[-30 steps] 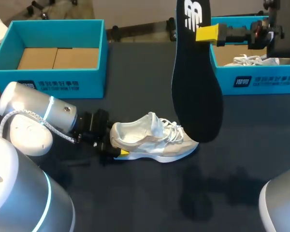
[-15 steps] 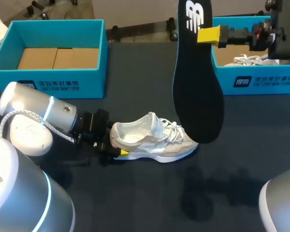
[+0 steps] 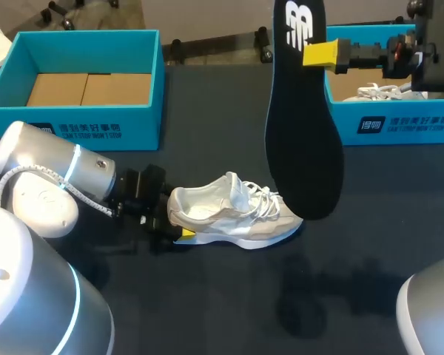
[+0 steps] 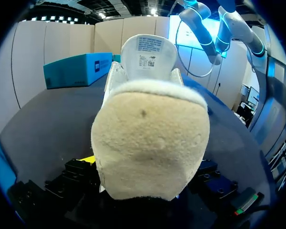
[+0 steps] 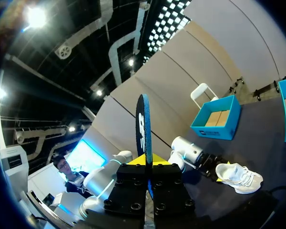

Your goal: Take the shoe out of the shoebox, open the shoe tongue, remove and reinsert the insole, then place the shoe into the shoebox

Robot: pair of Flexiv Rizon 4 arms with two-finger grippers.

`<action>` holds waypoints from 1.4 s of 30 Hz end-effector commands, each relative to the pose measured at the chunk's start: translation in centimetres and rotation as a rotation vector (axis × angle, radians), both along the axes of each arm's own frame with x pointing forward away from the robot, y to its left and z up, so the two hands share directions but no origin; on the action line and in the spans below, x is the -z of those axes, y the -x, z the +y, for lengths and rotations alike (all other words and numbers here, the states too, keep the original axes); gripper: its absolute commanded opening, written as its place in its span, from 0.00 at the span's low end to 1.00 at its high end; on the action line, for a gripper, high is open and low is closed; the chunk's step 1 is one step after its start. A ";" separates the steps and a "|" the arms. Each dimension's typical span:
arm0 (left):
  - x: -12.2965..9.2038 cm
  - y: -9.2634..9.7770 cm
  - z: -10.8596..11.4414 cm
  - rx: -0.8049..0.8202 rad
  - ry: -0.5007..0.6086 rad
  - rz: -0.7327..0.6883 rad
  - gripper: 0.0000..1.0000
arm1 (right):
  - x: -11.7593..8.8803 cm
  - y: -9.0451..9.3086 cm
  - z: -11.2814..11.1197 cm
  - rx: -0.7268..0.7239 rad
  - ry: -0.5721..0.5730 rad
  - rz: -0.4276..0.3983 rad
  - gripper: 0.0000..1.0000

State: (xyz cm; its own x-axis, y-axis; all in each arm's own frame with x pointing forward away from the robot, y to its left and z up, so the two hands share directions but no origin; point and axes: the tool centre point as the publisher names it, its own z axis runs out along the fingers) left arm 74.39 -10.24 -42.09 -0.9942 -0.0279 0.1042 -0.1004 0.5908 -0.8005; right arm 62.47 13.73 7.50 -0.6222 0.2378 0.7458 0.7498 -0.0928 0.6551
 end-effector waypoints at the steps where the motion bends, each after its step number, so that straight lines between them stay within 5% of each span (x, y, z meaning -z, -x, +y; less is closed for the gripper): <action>1: -1.1 0.1 0.5 0.001 -0.044 0.008 1.00 | -0.1 -0.4 0.4 -0.002 0.002 0.003 0.00; 8: -1.5 -0.3 1.5 0.002 -0.223 0.051 1.00 | -0.1 -0.4 0.4 -0.002 0.002 0.003 0.00; 23: -1.5 -0.3 1.5 0.002 -0.223 0.051 1.00 | -0.1 -0.4 0.4 -0.002 0.002 0.003 0.00; 42: -3.5 0.1 3.3 0.082 -0.491 -0.016 1.00 | -0.1 -0.4 0.4 -0.002 0.002 0.003 0.00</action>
State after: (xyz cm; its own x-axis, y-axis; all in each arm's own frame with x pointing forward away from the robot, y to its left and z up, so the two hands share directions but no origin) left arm 74.34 -6.82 -39.41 -0.9965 0.0061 0.0831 -0.0355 0.8714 -0.4893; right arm 62.44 13.68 7.42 -0.6228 0.2364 0.7458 0.7493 -0.0939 0.6556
